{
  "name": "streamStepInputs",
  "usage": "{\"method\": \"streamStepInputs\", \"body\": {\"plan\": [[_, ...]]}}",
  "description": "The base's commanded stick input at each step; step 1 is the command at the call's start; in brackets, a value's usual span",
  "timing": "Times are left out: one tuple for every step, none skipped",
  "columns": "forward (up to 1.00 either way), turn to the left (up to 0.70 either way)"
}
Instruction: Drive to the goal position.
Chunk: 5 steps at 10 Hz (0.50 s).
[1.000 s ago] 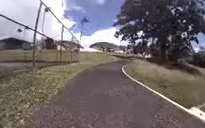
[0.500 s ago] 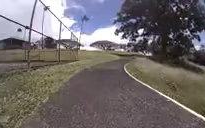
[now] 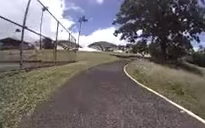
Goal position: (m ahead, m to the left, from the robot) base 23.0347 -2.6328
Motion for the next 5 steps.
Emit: {"method": "streamStepInputs", "body": {"plan": [[0.7,-0.02],[0.7,-0.02],[0.7,-0.02],[0.7,-0.02],[0.7,-0.02]]}}
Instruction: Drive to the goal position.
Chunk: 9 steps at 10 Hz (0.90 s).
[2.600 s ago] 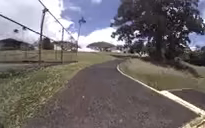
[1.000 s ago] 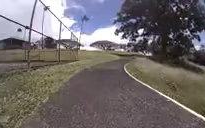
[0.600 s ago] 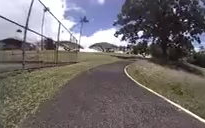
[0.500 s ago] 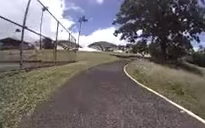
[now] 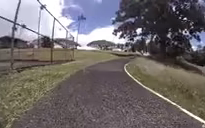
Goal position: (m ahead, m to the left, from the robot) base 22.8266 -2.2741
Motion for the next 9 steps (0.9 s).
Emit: {"method": "streamStepInputs", "body": {"plan": [[0.7,-0.02],[0.7,-0.02],[0.7,-0.02],[0.7,-0.02],[0.7,-0.02],[0.7,-0.02],[0.7,-0.02],[0.7,-0.02],[0.7,-0.02]]}}
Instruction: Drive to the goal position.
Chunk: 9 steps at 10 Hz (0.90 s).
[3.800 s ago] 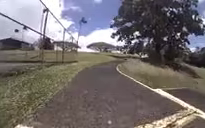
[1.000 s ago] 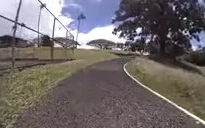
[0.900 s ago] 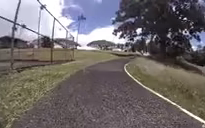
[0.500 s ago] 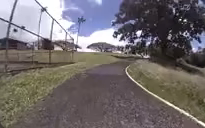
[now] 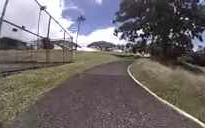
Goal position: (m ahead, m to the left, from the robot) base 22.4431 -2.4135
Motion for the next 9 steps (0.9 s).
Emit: {"method": "streamStepInputs", "body": {"plan": [[0.7,-0.02],[0.7,-0.02],[0.7,-0.02],[0.7,-0.02],[0.7,-0.02],[0.7,-0.02],[0.7,-0.02],[0.7,-0.02],[0.7,-0.02]]}}
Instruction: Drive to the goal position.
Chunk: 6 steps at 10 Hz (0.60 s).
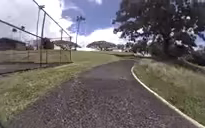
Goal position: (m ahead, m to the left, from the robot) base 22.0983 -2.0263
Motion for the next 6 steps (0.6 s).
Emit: {"method": "streamStepInputs", "body": {"plan": [[0.7,-0.02],[0.7,-0.02],[0.7,-0.01],[0.7,0.0],[0.7,0.0],[0.7,0.0]]}}
